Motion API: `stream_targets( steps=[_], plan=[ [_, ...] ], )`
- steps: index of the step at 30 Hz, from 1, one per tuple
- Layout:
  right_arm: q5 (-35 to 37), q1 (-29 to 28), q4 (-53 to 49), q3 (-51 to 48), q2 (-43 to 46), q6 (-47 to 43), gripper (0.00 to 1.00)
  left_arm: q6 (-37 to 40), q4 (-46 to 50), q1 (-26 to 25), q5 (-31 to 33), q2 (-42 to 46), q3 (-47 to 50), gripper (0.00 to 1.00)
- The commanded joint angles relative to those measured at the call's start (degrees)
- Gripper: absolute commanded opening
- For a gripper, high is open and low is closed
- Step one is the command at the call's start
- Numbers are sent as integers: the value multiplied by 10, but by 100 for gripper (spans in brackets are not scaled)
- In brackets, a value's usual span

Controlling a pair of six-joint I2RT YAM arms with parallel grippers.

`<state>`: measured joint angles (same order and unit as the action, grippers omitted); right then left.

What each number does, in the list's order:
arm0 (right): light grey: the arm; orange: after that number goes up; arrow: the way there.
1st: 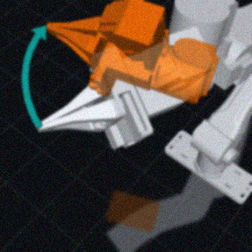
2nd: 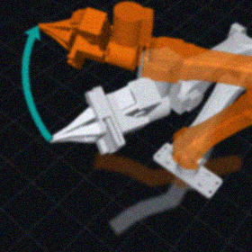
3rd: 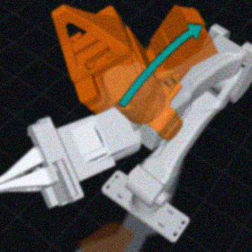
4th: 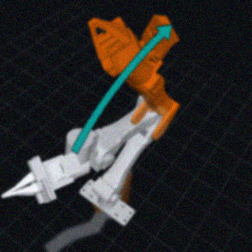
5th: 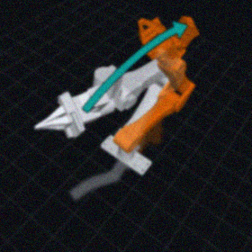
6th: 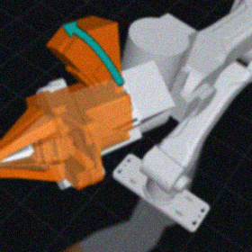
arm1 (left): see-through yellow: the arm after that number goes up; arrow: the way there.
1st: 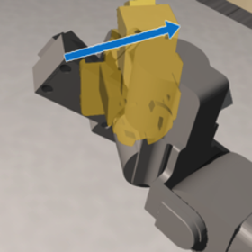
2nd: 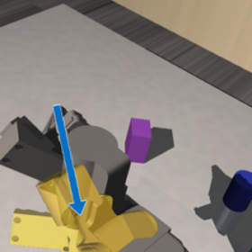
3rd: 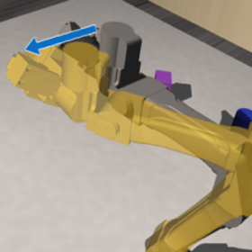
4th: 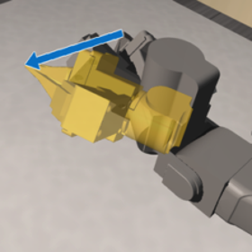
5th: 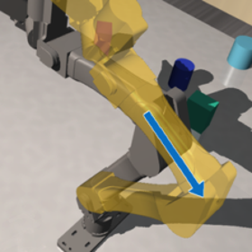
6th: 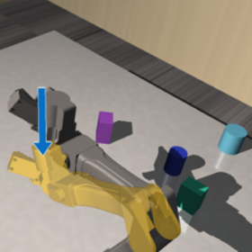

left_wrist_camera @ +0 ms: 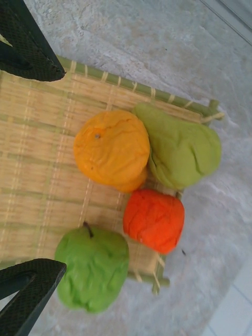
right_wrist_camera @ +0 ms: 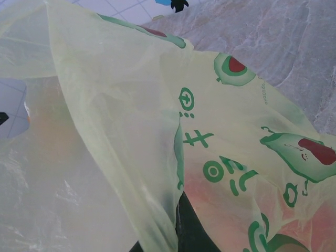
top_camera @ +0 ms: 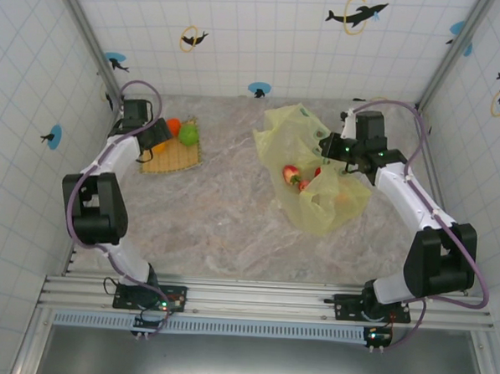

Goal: Place the fruits into the plastic bag

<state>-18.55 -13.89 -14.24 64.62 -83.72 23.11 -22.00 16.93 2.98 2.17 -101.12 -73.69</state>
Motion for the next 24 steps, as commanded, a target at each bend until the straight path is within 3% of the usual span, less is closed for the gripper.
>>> stream_targets(
  steps=[1,12,24],
  plan=[
    [-9,7,19,-13,10,-7,0,17,27,12,8,-31,-35,91],
    [-18,12,27,-18,6,-2,0,19,-39,13,-10,-35,1,91],
    [-16,12,19,-11,-1,-1,0,-9,-222,13,19,-8,126,90]
  ],
)
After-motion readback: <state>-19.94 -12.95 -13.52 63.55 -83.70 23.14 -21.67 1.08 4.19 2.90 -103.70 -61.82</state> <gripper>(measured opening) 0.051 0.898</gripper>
